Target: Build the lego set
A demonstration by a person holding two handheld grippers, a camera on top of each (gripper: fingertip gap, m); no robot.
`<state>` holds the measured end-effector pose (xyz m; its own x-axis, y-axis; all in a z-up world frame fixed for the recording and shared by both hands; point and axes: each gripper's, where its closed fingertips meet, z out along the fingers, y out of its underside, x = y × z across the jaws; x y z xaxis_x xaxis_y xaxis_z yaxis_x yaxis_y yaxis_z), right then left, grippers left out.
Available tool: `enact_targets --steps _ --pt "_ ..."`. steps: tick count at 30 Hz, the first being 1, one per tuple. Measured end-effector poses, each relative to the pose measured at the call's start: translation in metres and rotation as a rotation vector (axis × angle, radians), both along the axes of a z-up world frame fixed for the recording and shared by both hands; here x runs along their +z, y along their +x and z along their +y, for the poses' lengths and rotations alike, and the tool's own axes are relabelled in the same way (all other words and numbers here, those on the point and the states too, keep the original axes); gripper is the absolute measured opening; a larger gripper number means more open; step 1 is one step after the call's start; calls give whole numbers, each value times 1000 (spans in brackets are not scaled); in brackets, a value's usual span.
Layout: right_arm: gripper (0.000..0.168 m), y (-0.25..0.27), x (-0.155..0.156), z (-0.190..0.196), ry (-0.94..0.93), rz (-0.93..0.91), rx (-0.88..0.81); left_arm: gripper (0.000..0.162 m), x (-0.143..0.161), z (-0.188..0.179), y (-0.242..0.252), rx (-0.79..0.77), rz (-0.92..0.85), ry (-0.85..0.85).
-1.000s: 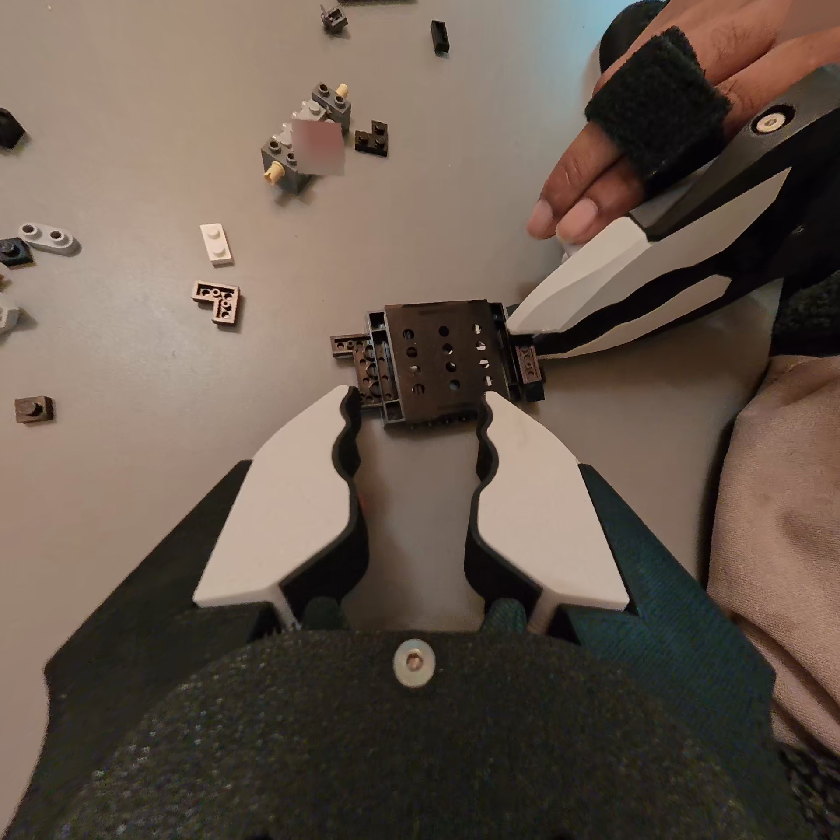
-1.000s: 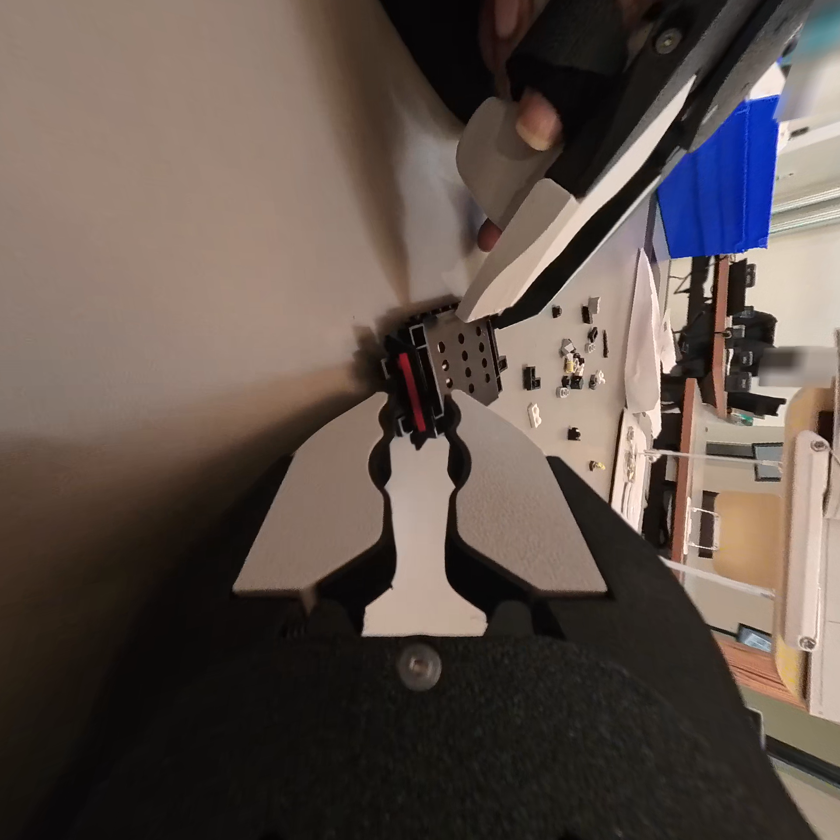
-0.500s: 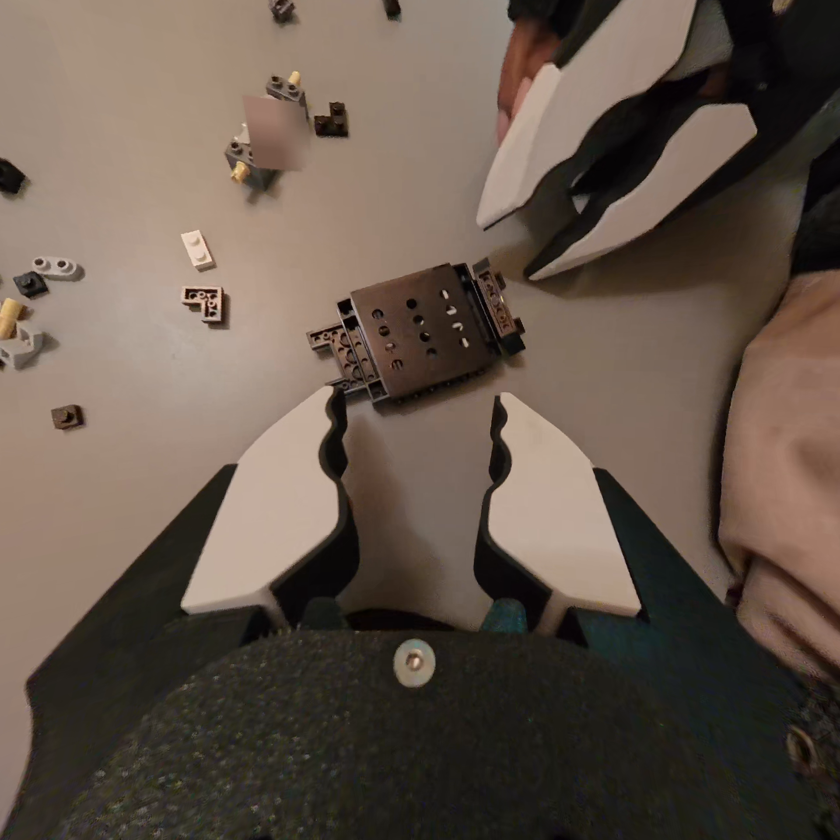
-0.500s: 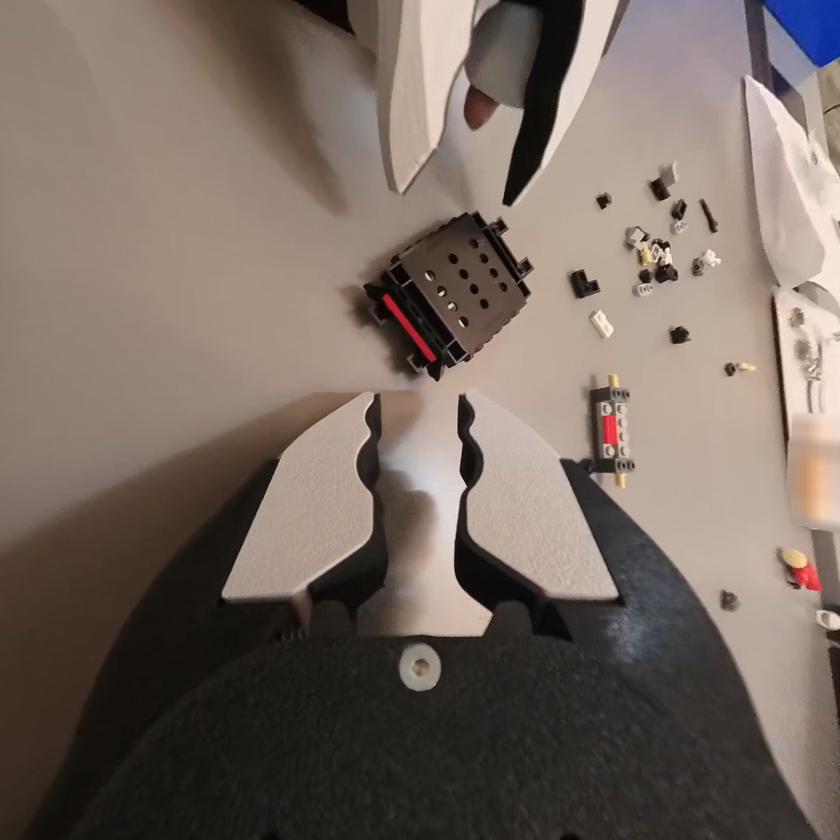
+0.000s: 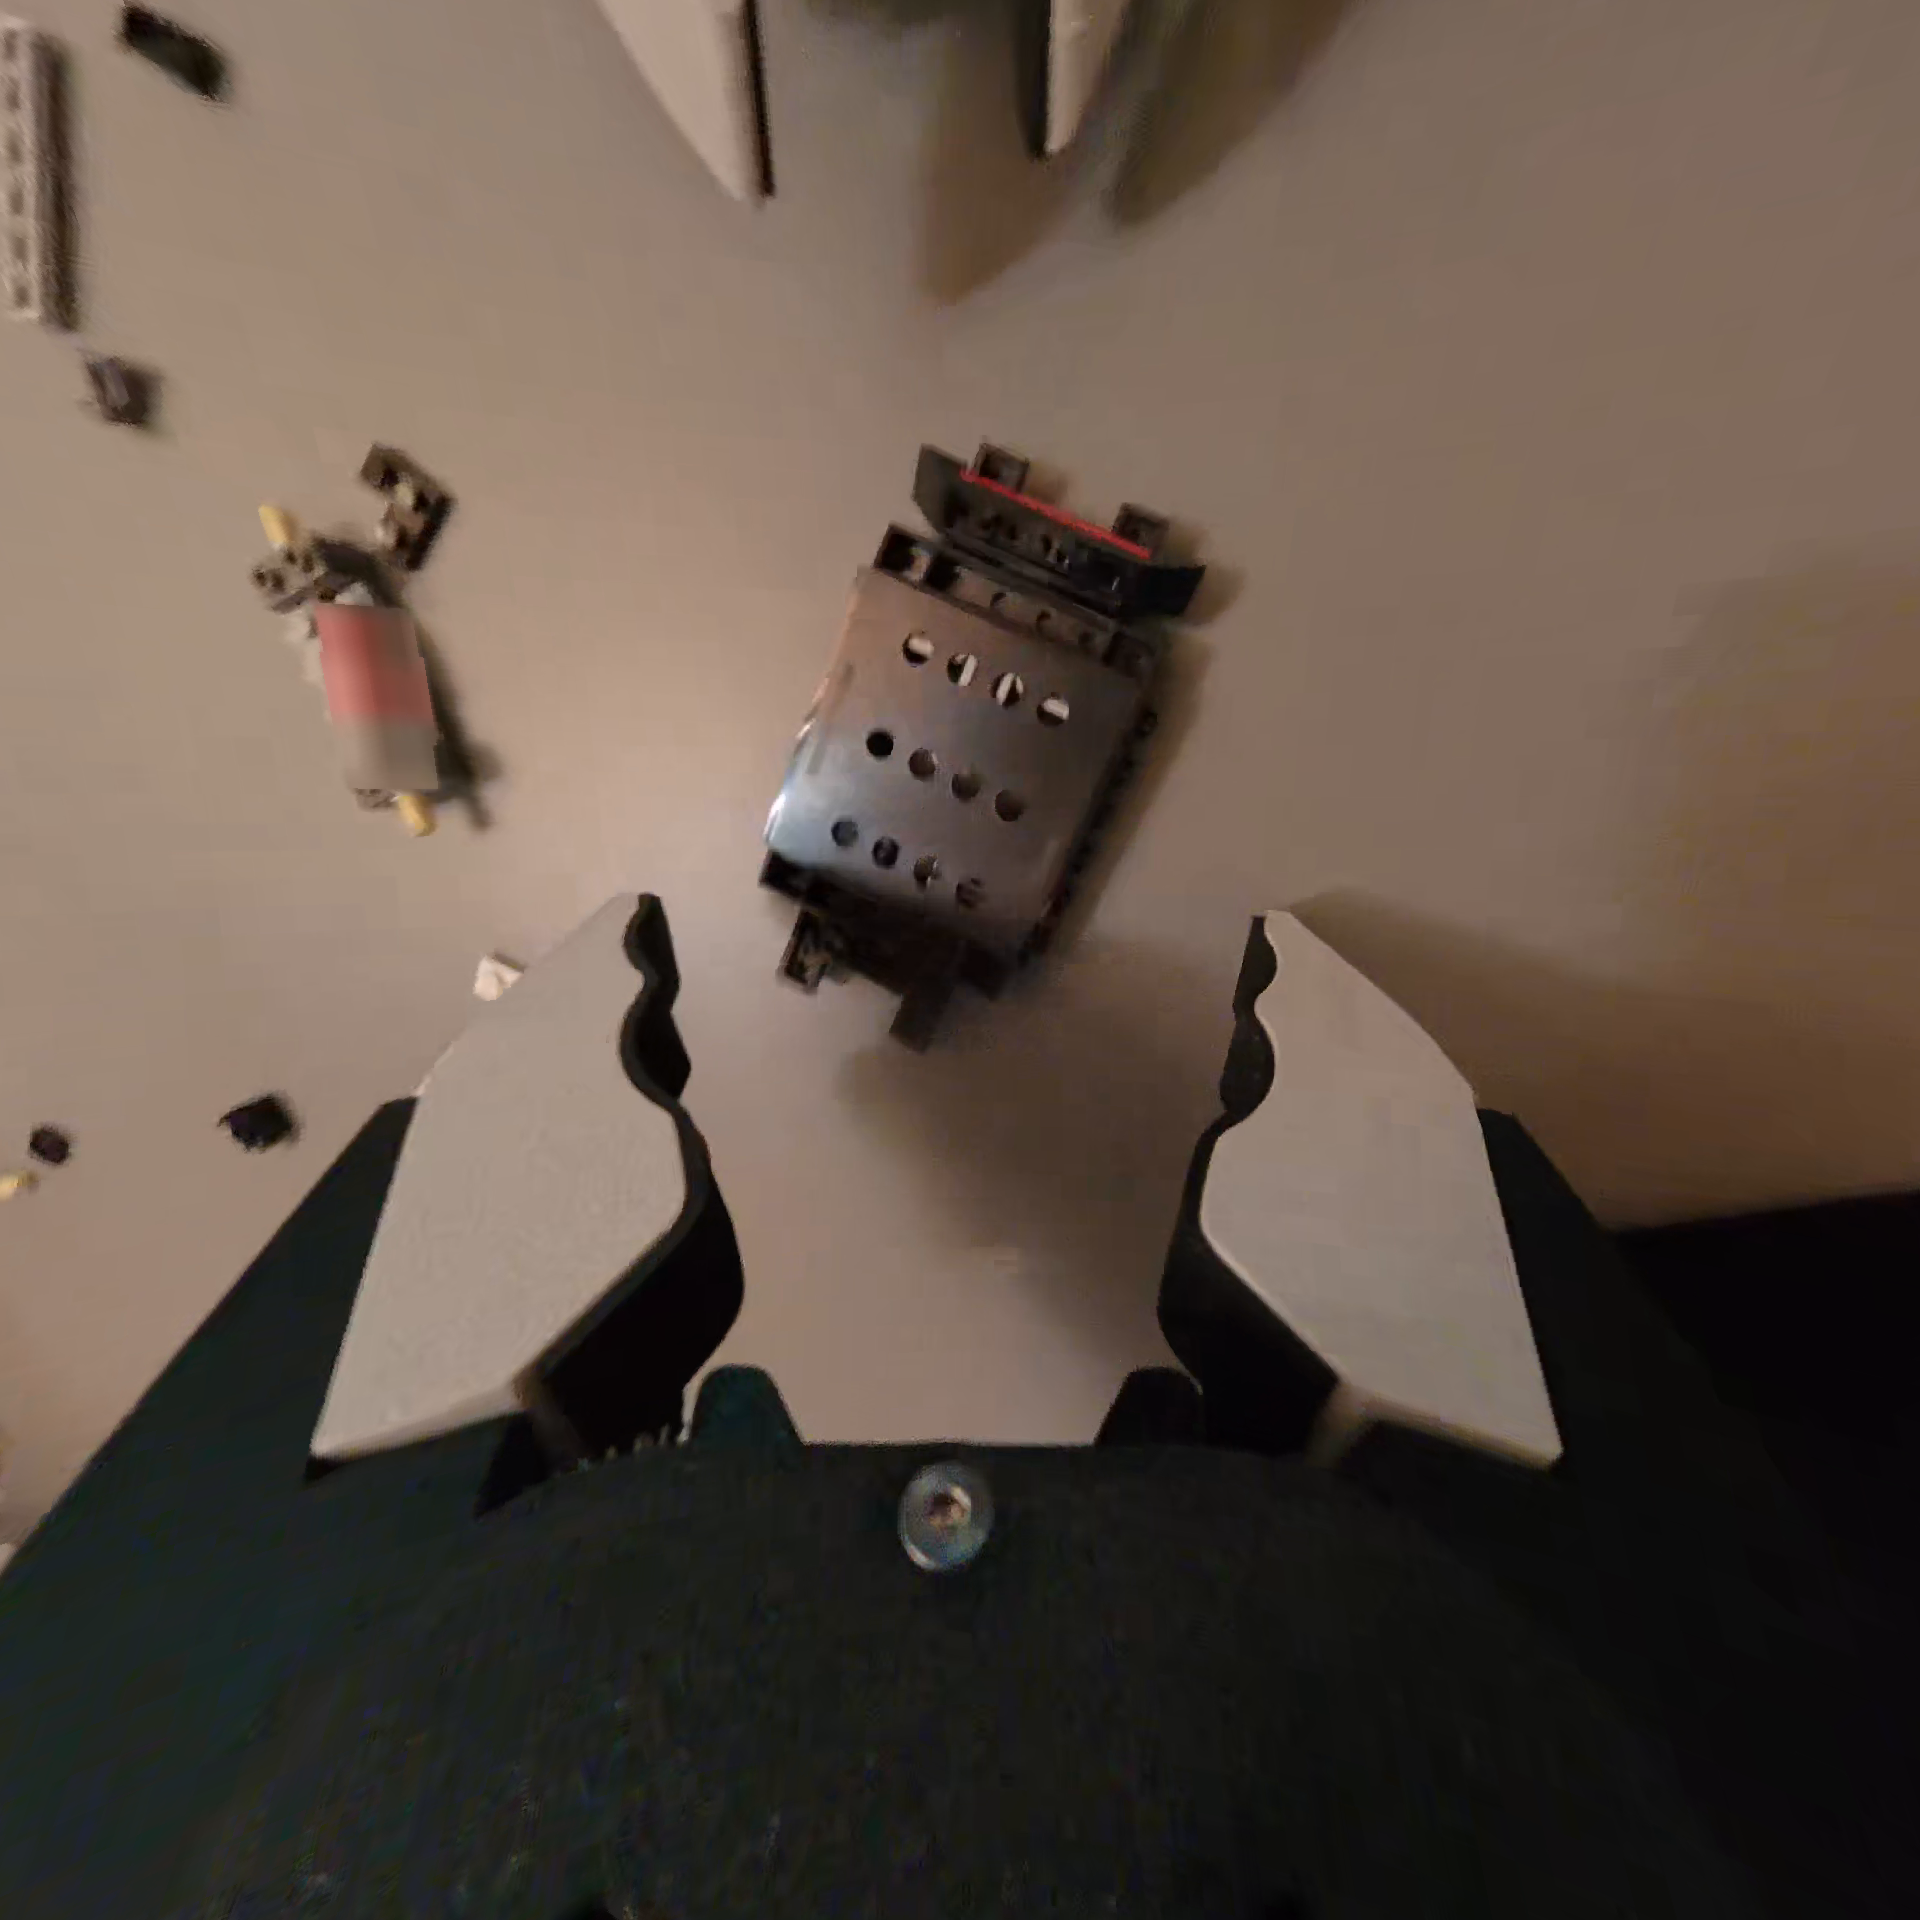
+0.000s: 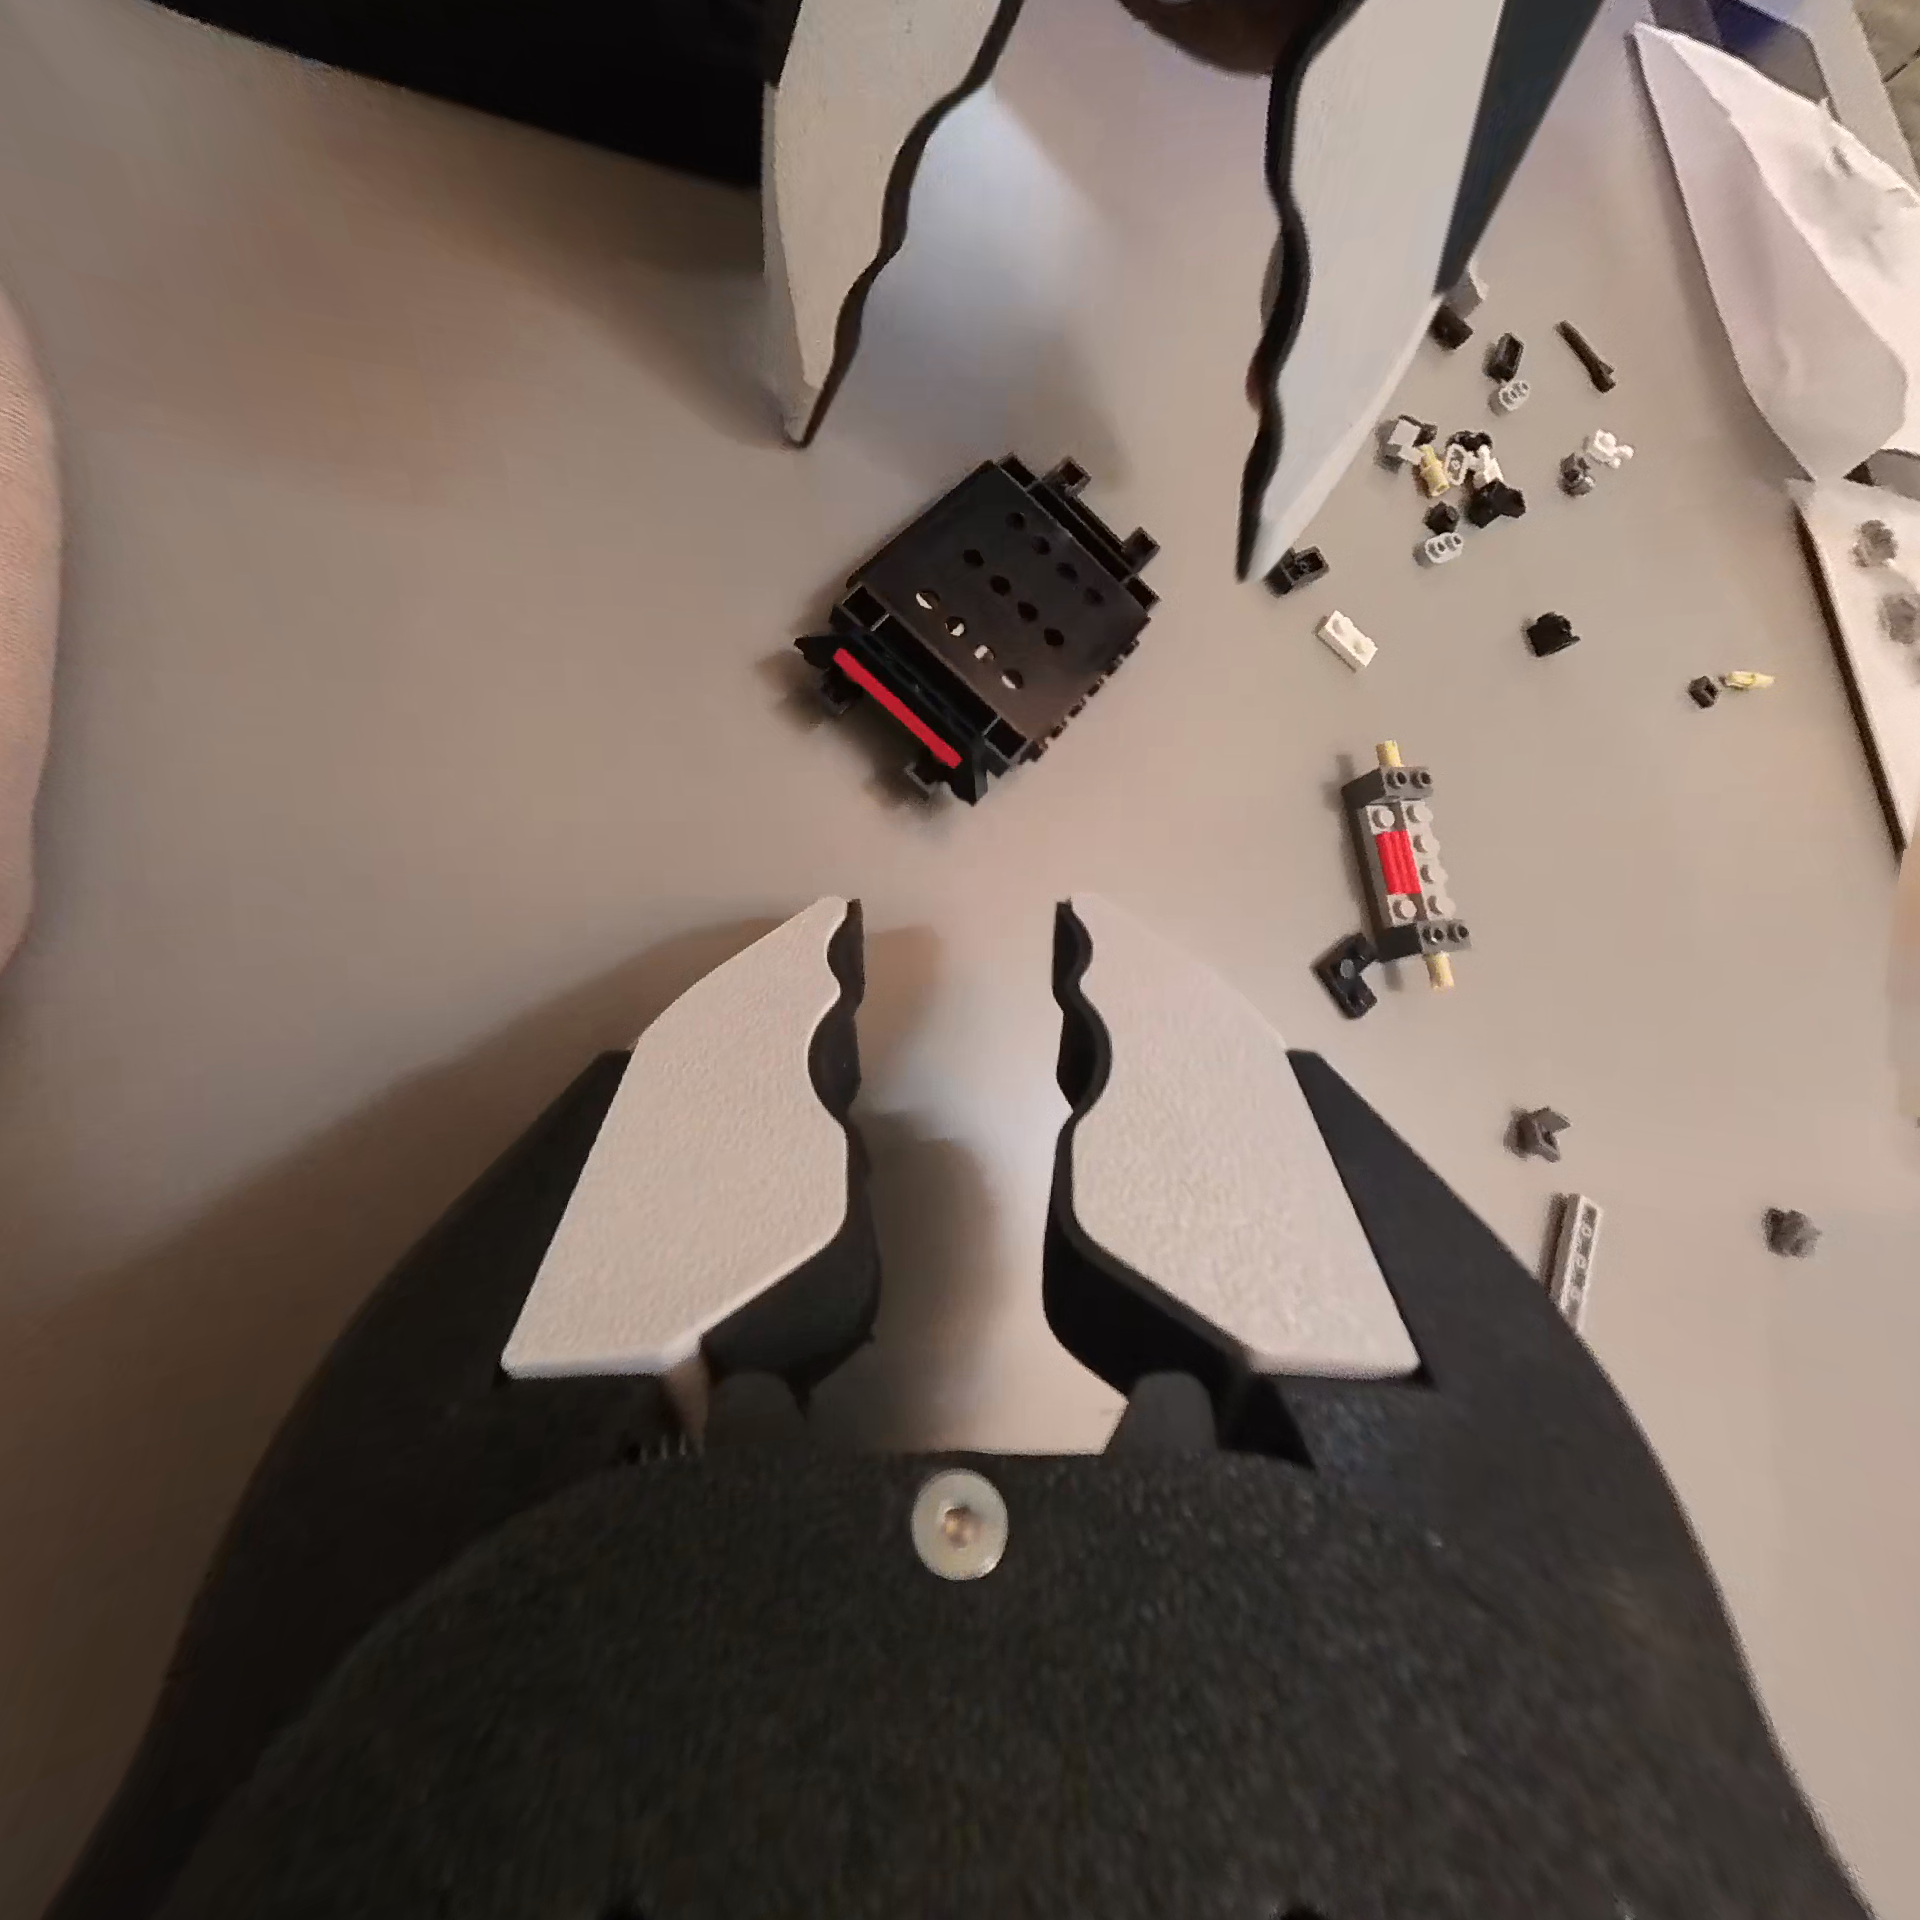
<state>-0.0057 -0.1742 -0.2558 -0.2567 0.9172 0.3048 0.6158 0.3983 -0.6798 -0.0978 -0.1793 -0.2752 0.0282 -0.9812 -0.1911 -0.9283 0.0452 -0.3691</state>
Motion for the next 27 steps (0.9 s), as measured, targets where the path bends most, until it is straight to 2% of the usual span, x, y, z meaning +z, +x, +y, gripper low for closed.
enact_targets --steps 1,11,14,17,27 --pt "34 2 1 0 -5 3 -3 102 -1 0 3 -26 3 -12" --pt "34 6 4 6 -84 39 -15 89 -9 -10 8 -93 53 -180" --pt "33 3 5 6 -92 55 -11 68 -7 -10 10 -85 39 -189" --pt "33 2 7 8 -108 71 -15 59 -6 -12 13 -73 19 -186" --pt "33 3 12 11 -124 94 -33 58 -5 -13 11 22 -21 -158"
